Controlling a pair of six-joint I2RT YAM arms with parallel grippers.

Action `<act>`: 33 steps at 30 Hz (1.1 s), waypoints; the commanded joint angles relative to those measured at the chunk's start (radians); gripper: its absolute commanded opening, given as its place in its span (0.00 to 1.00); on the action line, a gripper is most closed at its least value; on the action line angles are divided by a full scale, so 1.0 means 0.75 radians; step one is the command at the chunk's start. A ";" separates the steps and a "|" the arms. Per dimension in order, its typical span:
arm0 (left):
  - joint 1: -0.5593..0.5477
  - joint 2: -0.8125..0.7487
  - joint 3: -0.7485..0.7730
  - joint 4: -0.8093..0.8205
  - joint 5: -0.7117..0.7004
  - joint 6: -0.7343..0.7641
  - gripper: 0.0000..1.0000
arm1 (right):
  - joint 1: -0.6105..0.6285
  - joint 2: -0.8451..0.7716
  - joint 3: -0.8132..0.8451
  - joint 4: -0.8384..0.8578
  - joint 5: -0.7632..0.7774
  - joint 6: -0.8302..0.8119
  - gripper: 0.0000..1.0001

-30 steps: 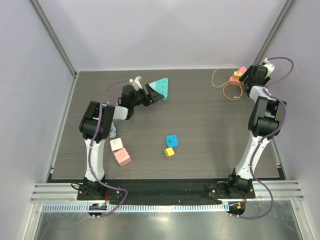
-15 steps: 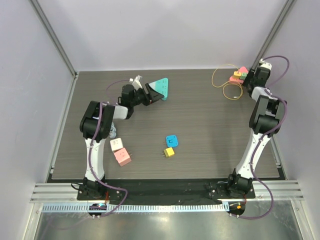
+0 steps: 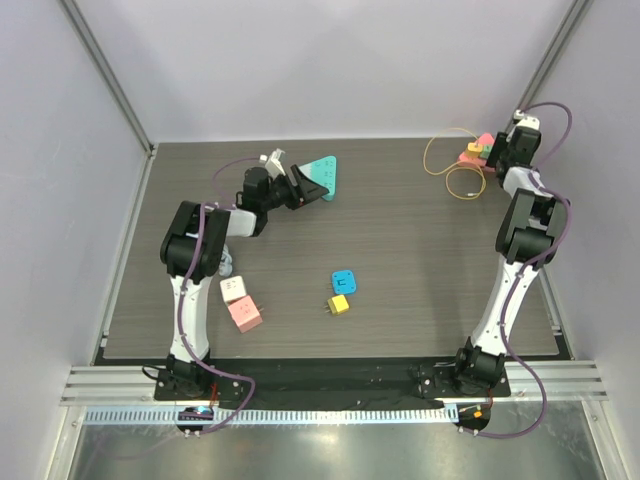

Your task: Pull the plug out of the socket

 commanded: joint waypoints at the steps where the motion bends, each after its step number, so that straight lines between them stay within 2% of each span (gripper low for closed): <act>1: 0.010 0.000 0.046 0.014 0.034 0.027 0.69 | 0.001 0.025 0.068 -0.013 0.002 -0.042 0.54; 14: 0.010 0.020 0.069 -0.007 0.028 0.019 0.69 | 0.003 0.070 0.172 -0.038 -0.043 -0.030 0.43; 26: 0.010 0.033 0.091 -0.017 0.036 0.013 0.69 | 0.037 0.074 0.137 -0.078 -0.024 -0.004 0.27; 33: 0.012 0.033 0.083 -0.001 0.040 -0.002 0.69 | 0.099 0.023 0.058 -0.076 0.029 0.025 0.24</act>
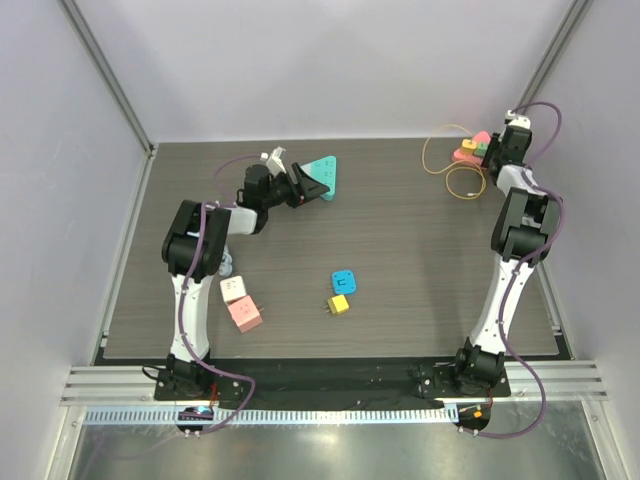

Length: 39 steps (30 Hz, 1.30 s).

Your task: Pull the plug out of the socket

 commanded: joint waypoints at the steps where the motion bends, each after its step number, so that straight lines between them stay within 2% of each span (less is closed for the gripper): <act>1: 0.012 0.006 0.033 0.031 0.032 0.000 0.69 | 0.062 -0.056 -0.047 -0.007 0.047 0.016 0.24; 15: 0.036 0.002 -0.005 0.101 0.047 -0.047 0.69 | 0.127 -0.246 -0.250 -0.062 0.179 0.139 0.20; 23: 0.041 -0.013 -0.020 0.109 0.059 -0.047 0.69 | 0.154 -0.443 -0.538 -0.064 0.193 0.315 0.20; 39: 0.032 -0.015 -0.057 0.179 0.071 -0.078 0.67 | 0.344 -0.938 -1.127 -0.107 0.301 0.528 0.21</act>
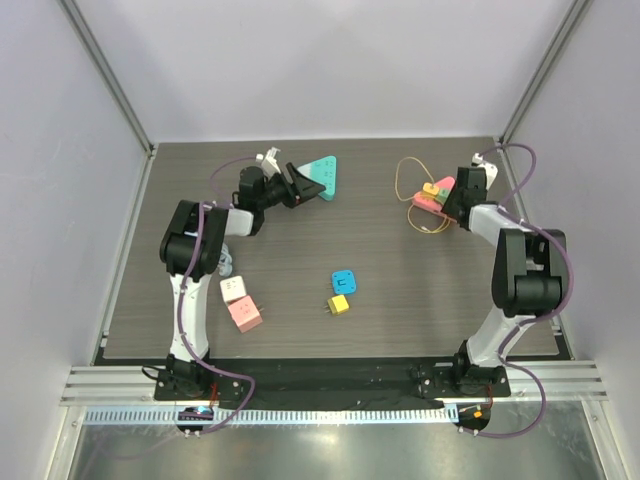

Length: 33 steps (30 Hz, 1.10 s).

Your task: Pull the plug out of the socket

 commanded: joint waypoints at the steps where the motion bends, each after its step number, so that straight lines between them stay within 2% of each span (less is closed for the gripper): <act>1: -0.002 -0.025 -0.028 0.069 0.016 0.016 0.67 | 0.038 -0.130 -0.101 -0.055 0.055 0.106 0.22; 9: -0.118 -0.128 -0.055 -0.168 -0.088 0.251 0.66 | 0.116 -0.387 -0.315 -0.153 0.092 0.208 0.25; 17: -0.221 -0.226 -0.126 -0.310 -0.225 0.439 0.66 | 0.177 -0.535 -0.383 -0.258 0.090 0.223 0.31; 20: -0.241 -0.285 -0.165 -0.375 -0.305 0.513 0.66 | 0.198 -0.543 -0.391 -0.276 0.073 0.233 0.40; 21: -0.256 -0.297 -0.173 -0.403 -0.320 0.525 0.66 | 0.202 -0.543 -0.387 -0.280 0.057 0.237 0.50; 23: -0.282 -0.356 -0.238 -0.414 -0.344 0.564 0.66 | 0.210 -0.547 -0.381 -0.297 0.012 0.237 0.59; 24: -0.295 -0.381 -0.279 -0.414 -0.356 0.574 0.66 | 0.210 -0.551 -0.379 -0.301 -0.004 0.239 0.67; 28: -0.350 -0.575 -0.459 -0.453 -0.440 0.564 0.66 | 0.218 -0.592 -0.402 -0.325 -0.021 0.233 0.80; 31: -0.431 -0.735 -0.568 -0.555 -0.557 0.548 0.67 | 0.220 -0.686 -0.436 -0.329 -0.031 0.235 0.83; 32: -0.478 -0.770 -0.580 -0.583 -0.581 0.537 0.68 | 0.218 -0.710 -0.440 -0.331 -0.033 0.239 0.92; 33: -0.505 -0.813 -0.595 -0.640 -0.618 0.513 0.69 | 0.220 -0.763 -0.441 -0.339 -0.037 0.239 0.93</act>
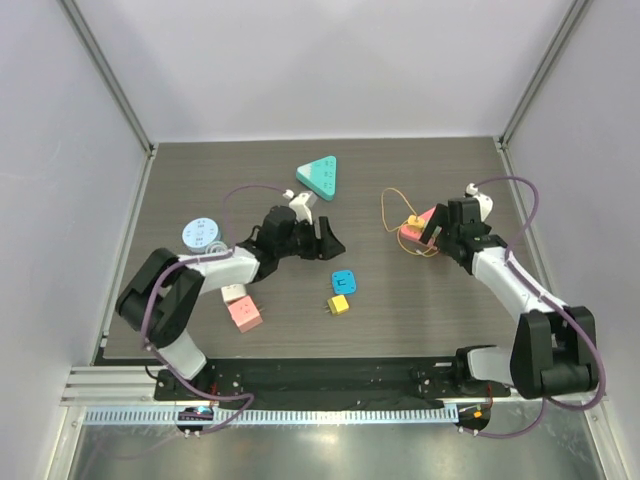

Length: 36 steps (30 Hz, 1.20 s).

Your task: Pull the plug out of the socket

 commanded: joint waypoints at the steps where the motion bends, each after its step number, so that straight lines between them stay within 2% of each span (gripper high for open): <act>1: -0.097 -0.127 -0.024 -0.137 -0.153 -0.019 0.70 | 0.007 -0.143 0.008 -0.037 -0.015 0.006 0.94; 6: -0.240 -0.211 0.007 -0.303 -0.321 -0.172 0.74 | 0.005 -0.237 0.086 -0.146 0.020 0.027 0.95; 9: -0.324 -0.250 0.101 -0.425 -0.405 -0.205 0.74 | -0.026 -0.290 0.096 -0.148 0.010 0.043 0.95; 12: -0.393 -0.248 0.240 -0.517 -0.483 -0.228 0.74 | -0.179 -0.325 0.112 -0.148 -0.129 0.057 0.96; 13: -0.420 -0.224 0.281 -0.542 -0.503 -0.240 0.74 | -0.297 -0.321 0.117 -0.146 -0.198 0.063 0.96; 14: -0.430 -0.209 0.368 -0.613 -0.513 -0.252 0.74 | -0.371 -0.313 0.119 -0.146 -0.361 0.078 0.95; 15: -0.441 -0.189 0.410 -0.650 -0.526 -0.273 0.74 | -0.424 -0.305 0.121 -0.136 -0.417 0.100 0.95; 20: -0.449 -0.028 0.629 -0.832 -0.577 -0.477 0.75 | -0.662 -0.180 0.106 -0.081 -0.563 0.198 0.96; 23: -0.467 0.123 0.819 -0.953 -0.624 -0.504 0.77 | -0.823 -0.088 0.035 0.025 -0.708 0.311 0.96; 24: -0.471 0.177 0.955 -0.992 -0.638 -0.508 0.77 | -0.856 -0.065 0.006 0.125 -0.753 0.337 0.96; 26: -0.475 0.275 1.092 -1.098 -0.667 -0.531 0.79 | -0.911 -0.016 -0.079 0.270 -0.910 0.396 0.96; 27: -0.477 0.377 1.209 -1.123 -0.669 -0.537 0.80 | -0.928 0.032 -0.098 0.431 -1.010 0.391 0.96; 28: -0.479 0.422 1.277 -1.139 -0.669 -0.547 0.80 | -0.928 0.053 -0.110 0.492 -1.053 0.372 0.96; 32: -0.480 0.623 1.516 -1.207 -0.685 -0.584 0.81 | -0.928 0.082 -0.182 0.578 -1.054 0.303 0.96; 36: -0.480 0.776 1.700 -1.201 -0.663 -0.551 0.77 | -0.928 0.049 -0.356 0.831 -1.087 0.394 0.95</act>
